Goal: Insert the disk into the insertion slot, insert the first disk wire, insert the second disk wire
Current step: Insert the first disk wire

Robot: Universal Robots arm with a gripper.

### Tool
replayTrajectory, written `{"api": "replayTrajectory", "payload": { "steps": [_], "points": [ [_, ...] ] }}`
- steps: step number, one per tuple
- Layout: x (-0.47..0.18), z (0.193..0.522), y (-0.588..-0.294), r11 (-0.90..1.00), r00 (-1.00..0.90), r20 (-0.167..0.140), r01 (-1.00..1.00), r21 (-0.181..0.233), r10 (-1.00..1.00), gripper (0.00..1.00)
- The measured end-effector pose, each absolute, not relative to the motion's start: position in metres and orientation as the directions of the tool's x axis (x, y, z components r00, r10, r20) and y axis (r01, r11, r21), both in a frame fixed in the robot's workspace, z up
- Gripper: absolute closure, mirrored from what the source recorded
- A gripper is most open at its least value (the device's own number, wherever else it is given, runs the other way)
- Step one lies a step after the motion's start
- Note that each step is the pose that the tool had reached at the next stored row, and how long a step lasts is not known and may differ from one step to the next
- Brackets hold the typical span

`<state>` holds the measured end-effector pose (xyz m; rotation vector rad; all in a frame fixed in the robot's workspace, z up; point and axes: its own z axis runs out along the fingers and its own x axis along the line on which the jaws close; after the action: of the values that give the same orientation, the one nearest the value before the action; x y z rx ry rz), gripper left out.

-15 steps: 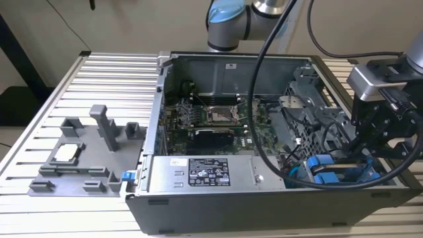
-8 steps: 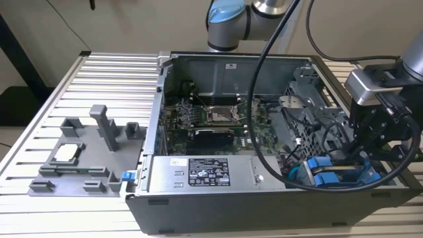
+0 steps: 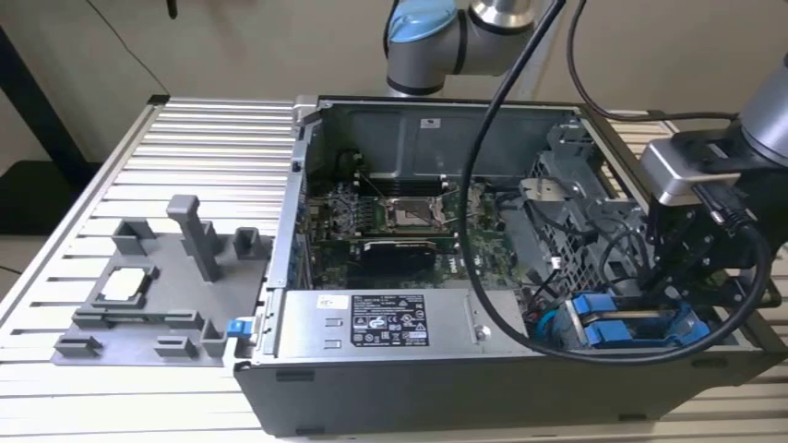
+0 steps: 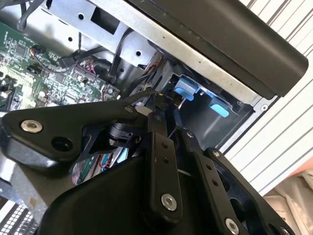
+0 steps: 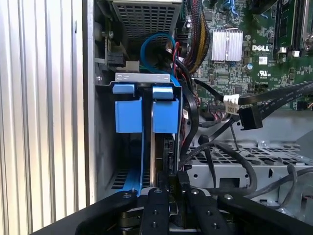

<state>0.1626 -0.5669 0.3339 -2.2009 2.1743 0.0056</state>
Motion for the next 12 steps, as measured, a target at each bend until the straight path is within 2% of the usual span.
{"api": "replayTrajectory", "payload": {
  "steps": [6,7,8,12],
  "points": [
    [0.163,0.331,-0.567,-0.011,0.012,-0.039,-0.999,-0.031,-0.999,0.8],
    [0.163,0.334,-0.567,-0.011,0.012,-0.04,-0.999,-0.031,-0.999,0.8],
    [0.163,0.339,-0.567,-0.011,0.012,-0.039,-0.999,-0.031,-0.999,0.73],
    [0.163,0.357,-0.567,-0.011,0.012,-0.038,-0.999,-0.031,-0.999,0.73]
  ]
}}
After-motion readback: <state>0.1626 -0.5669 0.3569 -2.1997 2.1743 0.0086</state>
